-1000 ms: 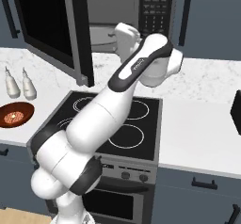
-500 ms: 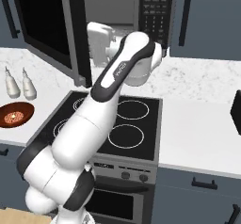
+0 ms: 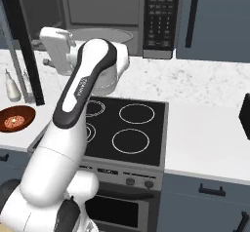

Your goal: Open the microwave, place the bowl with waffle inside the microwave, then close the microwave door and turn it on.

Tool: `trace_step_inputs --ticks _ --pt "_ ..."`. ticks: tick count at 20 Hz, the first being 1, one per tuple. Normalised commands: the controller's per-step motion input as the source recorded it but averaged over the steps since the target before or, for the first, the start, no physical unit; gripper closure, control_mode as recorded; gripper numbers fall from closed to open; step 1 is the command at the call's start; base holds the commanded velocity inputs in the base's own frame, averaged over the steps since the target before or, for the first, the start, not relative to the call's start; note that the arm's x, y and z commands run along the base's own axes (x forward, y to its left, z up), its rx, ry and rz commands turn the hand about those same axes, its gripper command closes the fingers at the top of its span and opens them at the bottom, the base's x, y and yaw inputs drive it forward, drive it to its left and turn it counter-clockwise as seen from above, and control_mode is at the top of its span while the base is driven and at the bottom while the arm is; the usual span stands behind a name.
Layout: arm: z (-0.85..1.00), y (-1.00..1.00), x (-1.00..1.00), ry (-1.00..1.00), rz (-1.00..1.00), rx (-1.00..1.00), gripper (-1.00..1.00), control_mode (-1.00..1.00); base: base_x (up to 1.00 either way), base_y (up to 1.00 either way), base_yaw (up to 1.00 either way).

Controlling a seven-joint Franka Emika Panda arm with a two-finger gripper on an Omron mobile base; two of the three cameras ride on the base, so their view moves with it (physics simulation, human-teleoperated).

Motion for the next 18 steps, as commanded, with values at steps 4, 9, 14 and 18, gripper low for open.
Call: trace_step_inputs --ticks 4,9,14,18 --pt "0.00 1.00 -0.59 0.00 0.00 -0.05 -1.00 -1.00 0.00 0.00 0.00" --pt "0.02 1.00 -0.33 0.03 0.00 -0.07 -1.00 -1.00 0.00 0.00 0.00" --pt "0.00 1.00 -0.21 0.04 -0.01 -0.07 -1.00 -1.00 0.00 0.00 0.00" --pt "0.01 1.00 -0.06 0.04 -0.02 -0.07 -1.00 -1.00 0.00 0.00 0.00"
